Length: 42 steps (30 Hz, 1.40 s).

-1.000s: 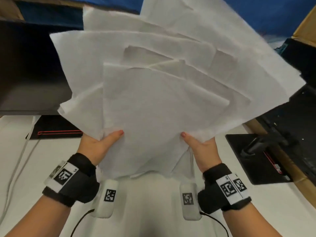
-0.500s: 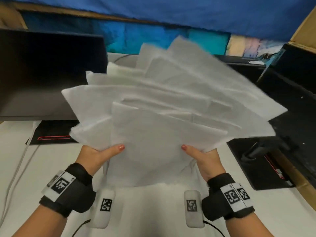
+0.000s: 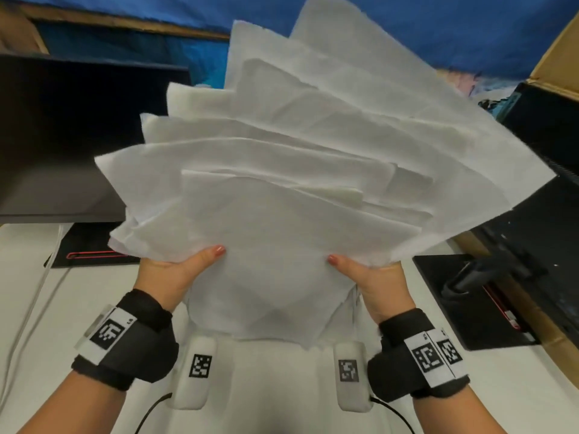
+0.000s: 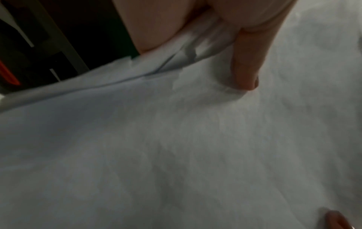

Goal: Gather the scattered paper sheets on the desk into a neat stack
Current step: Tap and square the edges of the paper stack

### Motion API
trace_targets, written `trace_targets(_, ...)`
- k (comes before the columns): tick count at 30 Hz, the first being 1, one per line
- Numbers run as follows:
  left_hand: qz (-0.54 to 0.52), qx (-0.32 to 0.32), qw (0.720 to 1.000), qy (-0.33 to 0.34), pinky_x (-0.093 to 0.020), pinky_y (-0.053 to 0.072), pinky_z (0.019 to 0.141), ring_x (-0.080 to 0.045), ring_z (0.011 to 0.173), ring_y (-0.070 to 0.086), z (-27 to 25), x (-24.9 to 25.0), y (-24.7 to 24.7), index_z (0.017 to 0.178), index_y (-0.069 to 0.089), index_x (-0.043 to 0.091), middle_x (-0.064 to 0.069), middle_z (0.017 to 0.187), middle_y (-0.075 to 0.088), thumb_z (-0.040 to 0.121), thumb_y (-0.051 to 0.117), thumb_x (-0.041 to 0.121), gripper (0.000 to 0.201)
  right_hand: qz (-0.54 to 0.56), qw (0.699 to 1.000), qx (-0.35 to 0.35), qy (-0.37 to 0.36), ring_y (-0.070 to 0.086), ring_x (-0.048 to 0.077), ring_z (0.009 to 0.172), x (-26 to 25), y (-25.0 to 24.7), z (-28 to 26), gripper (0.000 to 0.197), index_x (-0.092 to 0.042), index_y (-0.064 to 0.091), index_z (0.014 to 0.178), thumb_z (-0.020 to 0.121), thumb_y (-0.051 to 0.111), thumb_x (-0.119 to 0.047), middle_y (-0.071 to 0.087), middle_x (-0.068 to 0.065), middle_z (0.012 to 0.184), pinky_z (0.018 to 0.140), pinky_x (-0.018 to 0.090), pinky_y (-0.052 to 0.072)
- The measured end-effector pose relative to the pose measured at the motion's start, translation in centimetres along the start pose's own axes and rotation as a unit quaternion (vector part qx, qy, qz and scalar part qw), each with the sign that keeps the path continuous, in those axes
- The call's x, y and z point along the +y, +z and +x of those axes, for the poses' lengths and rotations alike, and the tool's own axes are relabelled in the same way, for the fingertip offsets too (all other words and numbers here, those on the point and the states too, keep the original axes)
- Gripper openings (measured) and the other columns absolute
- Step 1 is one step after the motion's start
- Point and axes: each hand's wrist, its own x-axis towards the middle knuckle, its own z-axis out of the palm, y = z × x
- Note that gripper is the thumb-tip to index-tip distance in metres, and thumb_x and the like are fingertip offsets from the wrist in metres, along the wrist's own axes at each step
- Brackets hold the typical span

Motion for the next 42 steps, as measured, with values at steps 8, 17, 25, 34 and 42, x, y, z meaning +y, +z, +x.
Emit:
trace_targets(8,-0.010,-0.076,0.997,-0.015,-0.012,0.053,0.065,0.005,0.083,0.067,-0.7,0.6,-0.5,0.097,0.060,0.028,0.021,0.084,0.073,0.015,0.084,0.060,0.092,-0.053,0.998,-0.020,0.007,0.072,0.014,0.082,0.7,-0.2,-0.5,0.047,-0.008,0.068,0.094,0.050,0.083,-0.016,0.077,-0.002,0.080,0.069,0.020,0.055)
trace_targets(17,0.005,-0.035,0.996,-0.083,-0.022,0.055,0.075,-0.007,0.094,0.067,-0.9,-1.4,-0.4,0.112,0.058,0.023,0.008,0.095,0.072,0.017,0.086,0.053,0.104,-0.047,0.998,0.027,0.036,0.068,0.029,0.098,1.5,0.2,-0.4,0.050,-0.009,0.065,0.108,0.061,0.081,-0.006,0.072,0.013,0.103,0.082,0.041,0.057)
trace_targets(25,0.030,0.038,0.998,0.040,0.004,0.041,0.063,0.024,0.071,0.057,0.0,1.9,1.0,0.099,0.058,0.019,0.024,0.079,0.063,0.071,0.072,0.003,0.035,-0.036,0.994,0.053,-0.089,0.071,0.007,0.079,-2.0,1.6,-0.9,0.023,-0.016,0.067,0.079,0.073,0.069,0.005,0.075,-0.008,0.073,0.072,0.018,0.056)
trace_targets(34,0.042,-0.047,0.997,-0.053,-0.024,0.051,0.076,0.018,0.076,0.060,-1.4,-1.4,0.2,0.095,0.053,0.039,0.015,0.090,0.064,0.023,0.079,0.055,0.078,-0.102,0.991,0.026,0.080,0.066,-0.006,0.066,2.7,0.4,-1.1,0.019,-0.020,0.066,0.072,0.070,0.076,-0.003,0.071,-0.011,0.074,0.067,0.007,0.052)
trace_targets(42,0.005,-0.102,0.995,-0.019,-0.019,0.056,0.071,-0.004,0.090,0.068,-0.5,0.0,-1.5,0.093,0.067,0.037,0.016,0.091,0.073,0.024,0.084,0.061,0.075,-0.040,0.998,-0.042,-0.028,0.072,0.016,0.088,0.2,-0.4,-0.3,0.048,-0.026,0.075,0.084,0.040,0.088,-0.038,0.076,-0.002,0.088,0.070,0.024,0.056)
